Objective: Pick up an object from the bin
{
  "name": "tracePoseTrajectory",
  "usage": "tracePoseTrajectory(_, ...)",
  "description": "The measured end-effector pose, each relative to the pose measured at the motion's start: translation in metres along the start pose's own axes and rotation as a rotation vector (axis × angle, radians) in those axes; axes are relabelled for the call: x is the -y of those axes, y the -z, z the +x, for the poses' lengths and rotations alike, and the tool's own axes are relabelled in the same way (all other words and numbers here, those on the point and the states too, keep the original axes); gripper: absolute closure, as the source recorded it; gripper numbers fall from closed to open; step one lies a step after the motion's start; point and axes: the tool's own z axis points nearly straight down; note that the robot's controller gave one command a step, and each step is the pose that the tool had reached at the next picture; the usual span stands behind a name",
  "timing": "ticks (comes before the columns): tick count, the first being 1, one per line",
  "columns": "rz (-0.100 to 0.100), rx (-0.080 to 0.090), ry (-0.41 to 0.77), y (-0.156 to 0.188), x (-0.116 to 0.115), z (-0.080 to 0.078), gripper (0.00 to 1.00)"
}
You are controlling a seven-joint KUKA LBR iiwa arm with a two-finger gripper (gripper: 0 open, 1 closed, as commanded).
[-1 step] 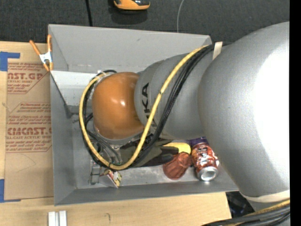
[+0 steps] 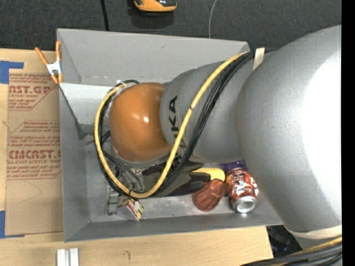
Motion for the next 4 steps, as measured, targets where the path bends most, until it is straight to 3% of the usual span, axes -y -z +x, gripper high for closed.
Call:
tracePoseTrajectory(1, -0.001, 0.002, 0.074, -0.023, 0.044, -0.004, 0.00)
tracePoseTrajectory(2, 0.001, 0.000, -0.012, -0.054, 0.067, -0.012, 0.00)
tracePoseTrajectory(3, 0.000, -0.002, -0.048, -0.064, 0.075, -0.013, 0.00)
tracePoseTrajectory(4, -0.003, -0.009, 0.175, -0.070, 0.091, -0.009, 1.00)
